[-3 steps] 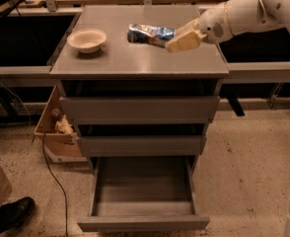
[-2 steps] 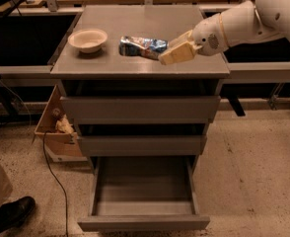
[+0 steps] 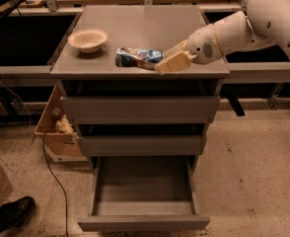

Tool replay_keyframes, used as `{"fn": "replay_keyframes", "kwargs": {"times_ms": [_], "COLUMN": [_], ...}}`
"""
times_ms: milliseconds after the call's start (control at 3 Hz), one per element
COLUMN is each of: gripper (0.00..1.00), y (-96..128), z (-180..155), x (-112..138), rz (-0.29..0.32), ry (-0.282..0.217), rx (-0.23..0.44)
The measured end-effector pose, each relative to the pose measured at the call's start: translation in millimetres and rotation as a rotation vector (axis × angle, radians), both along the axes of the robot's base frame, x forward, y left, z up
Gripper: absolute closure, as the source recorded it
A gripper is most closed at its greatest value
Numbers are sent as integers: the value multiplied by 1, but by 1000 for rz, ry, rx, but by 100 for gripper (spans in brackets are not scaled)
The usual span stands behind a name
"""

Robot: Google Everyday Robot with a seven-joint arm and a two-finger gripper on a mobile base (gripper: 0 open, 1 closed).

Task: Place redbull can into bottom drawer

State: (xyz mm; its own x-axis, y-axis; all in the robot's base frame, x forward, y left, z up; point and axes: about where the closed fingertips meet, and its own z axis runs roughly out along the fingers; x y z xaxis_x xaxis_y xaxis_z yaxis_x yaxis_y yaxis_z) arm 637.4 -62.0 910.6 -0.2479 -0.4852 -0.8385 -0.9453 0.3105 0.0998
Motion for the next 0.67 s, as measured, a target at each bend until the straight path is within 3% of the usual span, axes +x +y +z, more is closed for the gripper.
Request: {"fn": "replay_keyframes", "kwargs": {"times_ms": [333, 667], "gripper": [100, 100], "y": [0, 0], "z": [-11, -26], "x": [-10, -36], "rz": [12, 57], "ry": [0, -9], "rx": [-29, -82]}}
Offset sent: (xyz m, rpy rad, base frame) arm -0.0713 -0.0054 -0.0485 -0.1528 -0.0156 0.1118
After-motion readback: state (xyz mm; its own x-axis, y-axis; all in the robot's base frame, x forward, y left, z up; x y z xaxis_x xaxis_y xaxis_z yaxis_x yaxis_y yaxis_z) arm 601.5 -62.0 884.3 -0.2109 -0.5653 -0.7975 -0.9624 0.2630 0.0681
